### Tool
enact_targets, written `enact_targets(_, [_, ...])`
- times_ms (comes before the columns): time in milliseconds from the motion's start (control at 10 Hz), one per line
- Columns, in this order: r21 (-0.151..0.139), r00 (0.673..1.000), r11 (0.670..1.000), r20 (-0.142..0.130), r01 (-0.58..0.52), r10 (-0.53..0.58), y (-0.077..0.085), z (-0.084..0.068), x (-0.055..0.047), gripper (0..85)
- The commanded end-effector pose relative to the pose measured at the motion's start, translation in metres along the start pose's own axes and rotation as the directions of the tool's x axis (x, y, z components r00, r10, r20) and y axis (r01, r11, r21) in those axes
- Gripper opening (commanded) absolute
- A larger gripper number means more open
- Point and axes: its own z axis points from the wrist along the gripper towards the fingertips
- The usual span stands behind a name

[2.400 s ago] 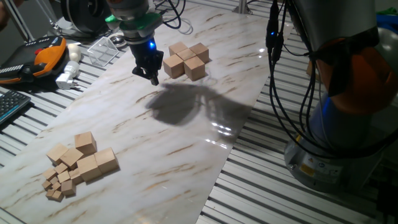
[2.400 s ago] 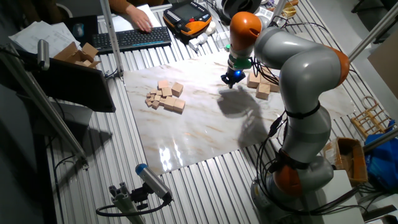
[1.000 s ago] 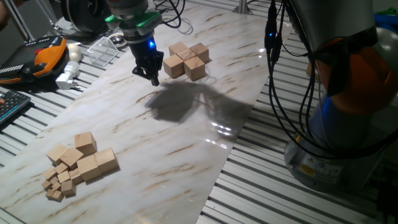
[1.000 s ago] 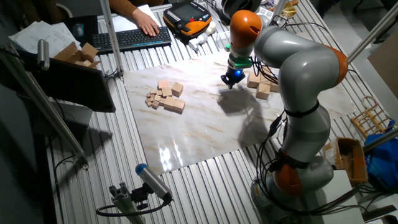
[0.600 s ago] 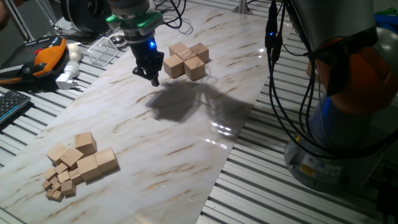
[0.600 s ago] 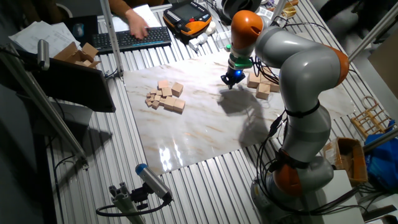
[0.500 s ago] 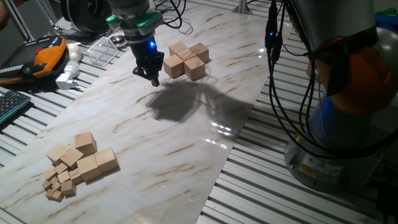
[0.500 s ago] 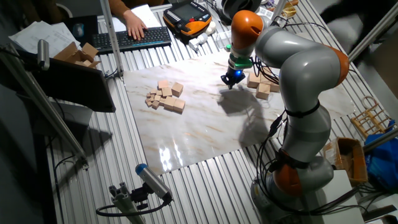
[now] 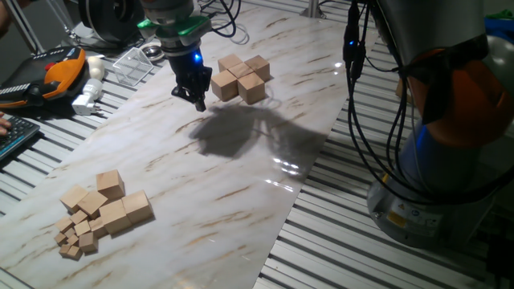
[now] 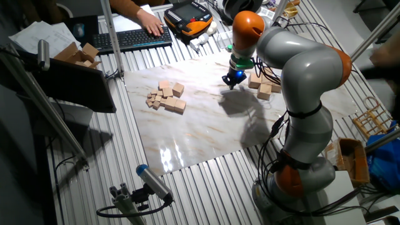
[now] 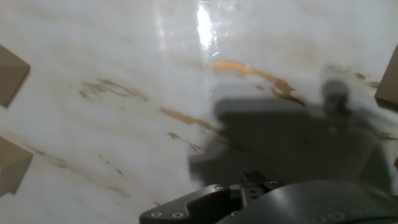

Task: Stack the blocks into a cross shape

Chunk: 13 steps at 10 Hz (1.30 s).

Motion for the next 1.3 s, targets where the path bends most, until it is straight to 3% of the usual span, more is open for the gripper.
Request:
enact_targets(0, [0.0, 1.0, 1.0, -0.001, -0.001, 0.001, 0.0, -0.0001, 0.0001, 0.0])
enact_targets(500, [-0.002, 1.0, 1.0, -0.012, -0.002, 0.002, 0.0011, 0.0007, 0.0015, 0.0])
enact_targets(900, [0.016, 1.0, 1.0, 0.008, -0.002, 0.002, 0.0014, 0.001, 0.0013, 0.0])
enact_targets(1200, [0.011, 1.0, 1.0, -0.002, 0.006, -0.006, 0.0034, 0.0028, 0.0031, 0.0])
